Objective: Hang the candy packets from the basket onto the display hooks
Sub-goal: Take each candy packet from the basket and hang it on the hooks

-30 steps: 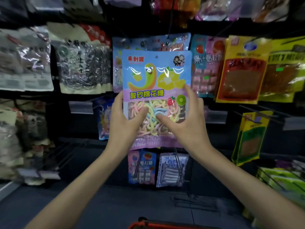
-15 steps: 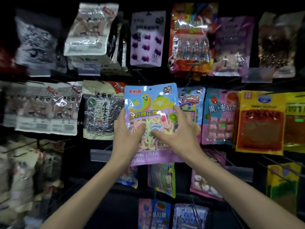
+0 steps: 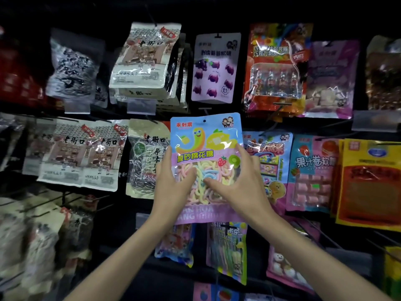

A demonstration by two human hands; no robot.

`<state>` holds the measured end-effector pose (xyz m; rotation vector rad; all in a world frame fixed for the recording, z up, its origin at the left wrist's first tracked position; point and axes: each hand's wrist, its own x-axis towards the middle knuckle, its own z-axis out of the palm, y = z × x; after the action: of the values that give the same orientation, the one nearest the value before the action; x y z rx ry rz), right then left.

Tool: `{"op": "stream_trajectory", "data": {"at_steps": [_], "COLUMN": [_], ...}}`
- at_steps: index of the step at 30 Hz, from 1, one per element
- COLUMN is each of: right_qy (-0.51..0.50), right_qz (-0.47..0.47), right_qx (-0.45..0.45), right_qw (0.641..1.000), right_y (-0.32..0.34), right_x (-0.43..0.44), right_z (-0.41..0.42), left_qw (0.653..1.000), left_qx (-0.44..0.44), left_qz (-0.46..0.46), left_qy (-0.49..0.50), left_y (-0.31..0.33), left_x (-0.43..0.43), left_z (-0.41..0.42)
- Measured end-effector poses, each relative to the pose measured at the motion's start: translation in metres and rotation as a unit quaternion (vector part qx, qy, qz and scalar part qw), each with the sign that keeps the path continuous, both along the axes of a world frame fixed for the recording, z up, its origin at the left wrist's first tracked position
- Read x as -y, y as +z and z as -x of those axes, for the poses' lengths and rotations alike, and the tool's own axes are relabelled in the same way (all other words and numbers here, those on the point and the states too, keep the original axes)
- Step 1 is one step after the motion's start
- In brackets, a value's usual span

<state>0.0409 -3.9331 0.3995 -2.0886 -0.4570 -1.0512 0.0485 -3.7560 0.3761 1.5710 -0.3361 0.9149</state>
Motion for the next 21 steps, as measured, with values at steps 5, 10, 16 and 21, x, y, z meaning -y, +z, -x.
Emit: {"op": "stream_trajectory", "data": {"at_steps": [5, 10, 16, 21], "right_qy": [-0.014, -0.011, -0.007, -0.003], "right_qz": [0.004, 0.01, 0.015, 0.002], "right_qx": [-0.008, -0.014, -0.018, -0.018], "right_qw": [1.0, 1.0, 1.0, 1.0], "right_y": [0.0, -0.001, 0.002, 0.003], "right_x": [0.005, 0.007, 0.004, 0.002], "right_z": [0.006, 0.009, 0.011, 0.013], "left_qw": [1.0, 0.999, 0.999, 0.999], "left_qx": [-0.016, -0.017, -0.022, -0.024], "left_qz": [-0.007, 0.017, 0.029, 0.016], "left_qy": [-0.008, -0.026, -0.033, -0.043], "left_y": [-0.001, -0.005, -0.004, 0.003], "left_x": [-0.001, 0.002, -0.002, -0.005], "left_z": [-0.001, 0.001, 0.0, 0.003]}}
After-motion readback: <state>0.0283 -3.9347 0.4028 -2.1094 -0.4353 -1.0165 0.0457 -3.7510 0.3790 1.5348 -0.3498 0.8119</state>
